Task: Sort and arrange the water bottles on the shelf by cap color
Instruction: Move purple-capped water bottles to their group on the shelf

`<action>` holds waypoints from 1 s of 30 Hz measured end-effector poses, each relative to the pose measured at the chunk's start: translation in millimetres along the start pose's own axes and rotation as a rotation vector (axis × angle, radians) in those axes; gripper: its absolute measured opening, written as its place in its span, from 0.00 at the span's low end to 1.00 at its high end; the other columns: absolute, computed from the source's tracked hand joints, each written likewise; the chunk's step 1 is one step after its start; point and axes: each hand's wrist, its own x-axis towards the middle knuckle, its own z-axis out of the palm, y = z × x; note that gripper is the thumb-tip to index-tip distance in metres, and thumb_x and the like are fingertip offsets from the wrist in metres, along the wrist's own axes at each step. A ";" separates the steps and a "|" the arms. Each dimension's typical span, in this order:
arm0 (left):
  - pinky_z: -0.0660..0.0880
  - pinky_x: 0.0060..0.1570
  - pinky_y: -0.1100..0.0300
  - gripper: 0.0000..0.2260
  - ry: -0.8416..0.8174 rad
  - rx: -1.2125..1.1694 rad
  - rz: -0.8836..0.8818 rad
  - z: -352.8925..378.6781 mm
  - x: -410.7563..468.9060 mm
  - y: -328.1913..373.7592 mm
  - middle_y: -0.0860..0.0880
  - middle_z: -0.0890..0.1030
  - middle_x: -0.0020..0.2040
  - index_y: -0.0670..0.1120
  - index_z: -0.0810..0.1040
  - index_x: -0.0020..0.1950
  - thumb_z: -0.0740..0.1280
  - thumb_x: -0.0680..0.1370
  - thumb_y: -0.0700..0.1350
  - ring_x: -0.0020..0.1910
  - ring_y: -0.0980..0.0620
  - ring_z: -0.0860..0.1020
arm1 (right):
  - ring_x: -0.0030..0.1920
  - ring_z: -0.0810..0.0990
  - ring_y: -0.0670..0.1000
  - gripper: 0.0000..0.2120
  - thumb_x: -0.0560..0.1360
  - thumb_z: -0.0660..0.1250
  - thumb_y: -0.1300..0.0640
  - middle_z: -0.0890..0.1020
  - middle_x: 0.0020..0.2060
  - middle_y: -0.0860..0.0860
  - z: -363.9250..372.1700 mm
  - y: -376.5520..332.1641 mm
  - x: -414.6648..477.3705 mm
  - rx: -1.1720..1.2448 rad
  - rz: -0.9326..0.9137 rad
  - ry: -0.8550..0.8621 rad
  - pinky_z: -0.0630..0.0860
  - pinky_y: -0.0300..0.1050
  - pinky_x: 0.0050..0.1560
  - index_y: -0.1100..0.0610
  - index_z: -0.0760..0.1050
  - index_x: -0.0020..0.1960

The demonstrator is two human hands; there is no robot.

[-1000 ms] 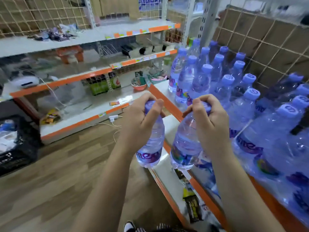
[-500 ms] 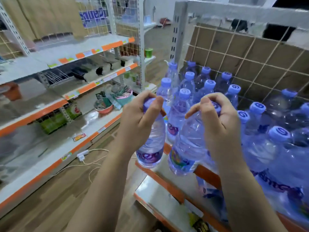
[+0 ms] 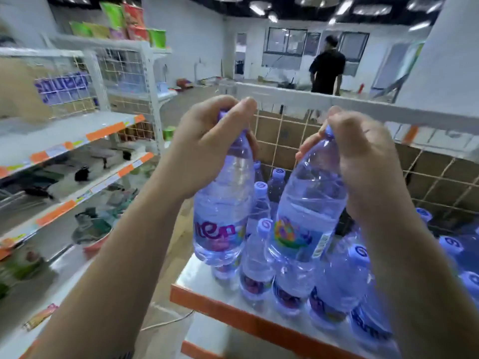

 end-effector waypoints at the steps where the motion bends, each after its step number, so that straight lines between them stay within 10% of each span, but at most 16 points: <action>1: 0.75 0.34 0.63 0.13 -0.021 -0.024 0.013 -2.5 12.3 -0.4 0.31 0.78 0.37 0.43 0.72 0.38 0.61 0.80 0.49 0.32 0.51 0.80 | 0.29 0.79 0.51 0.12 0.82 0.59 0.54 0.82 0.33 0.58 -0.9 -3.4 8.1 -0.015 -0.011 0.033 0.75 0.39 0.31 0.59 0.69 0.41; 17: 0.71 0.30 0.63 0.13 -0.123 -0.072 0.105 84.4 131.8 -56.8 0.35 0.82 0.40 0.46 0.72 0.40 0.60 0.81 0.52 0.31 0.49 0.78 | 0.29 0.79 0.49 0.12 0.77 0.61 0.45 0.81 0.30 0.51 -85.9 8.8 95.7 -0.416 -0.195 0.412 0.73 0.39 0.31 0.51 0.69 0.39; 21: 0.76 0.43 0.46 0.13 -0.096 -0.078 0.121 120.1 141.6 -63.6 0.42 0.83 0.36 0.50 0.73 0.39 0.61 0.81 0.52 0.38 0.40 0.81 | 0.33 0.80 0.52 0.12 0.79 0.61 0.45 0.81 0.33 0.54 -123.7 25.0 110.3 -0.564 -0.166 0.340 0.75 0.50 0.38 0.53 0.70 0.43; 30: 0.77 0.46 0.49 0.09 -0.105 -0.046 -0.016 191.8 144.1 -98.0 0.42 0.84 0.43 0.48 0.75 0.47 0.62 0.82 0.51 0.40 0.43 0.81 | 0.45 0.82 0.53 0.19 0.80 0.60 0.44 0.85 0.44 0.53 -188.0 85.7 93.7 -0.772 0.152 0.066 0.75 0.48 0.49 0.61 0.74 0.53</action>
